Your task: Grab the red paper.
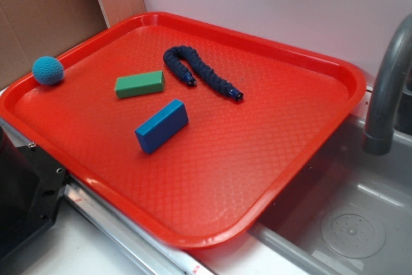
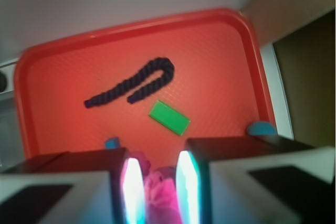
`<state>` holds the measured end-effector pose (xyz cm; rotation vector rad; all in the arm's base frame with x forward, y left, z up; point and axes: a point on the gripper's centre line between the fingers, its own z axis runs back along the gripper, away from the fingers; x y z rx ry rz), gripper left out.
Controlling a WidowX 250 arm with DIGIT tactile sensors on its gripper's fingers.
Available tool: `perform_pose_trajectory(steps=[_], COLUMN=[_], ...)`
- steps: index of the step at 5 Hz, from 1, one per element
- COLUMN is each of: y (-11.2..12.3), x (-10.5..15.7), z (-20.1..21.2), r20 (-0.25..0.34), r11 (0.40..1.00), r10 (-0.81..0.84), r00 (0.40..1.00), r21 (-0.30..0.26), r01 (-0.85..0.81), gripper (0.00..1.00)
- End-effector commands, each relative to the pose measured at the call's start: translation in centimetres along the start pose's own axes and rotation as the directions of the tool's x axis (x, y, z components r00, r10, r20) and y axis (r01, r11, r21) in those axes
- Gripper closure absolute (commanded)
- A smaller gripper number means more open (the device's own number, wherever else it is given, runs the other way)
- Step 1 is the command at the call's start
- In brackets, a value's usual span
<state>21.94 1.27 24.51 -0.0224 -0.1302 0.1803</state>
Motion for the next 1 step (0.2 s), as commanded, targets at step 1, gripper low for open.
perform_pose_trajectory(steps=[1], y=[0.03], x=[-1.05], z=[1.08], r20=[0.076], r11=[0.996], r10=[-0.094], r00=[0.993], r21=[0.002], r01=[0.094], gripper=[1.00])
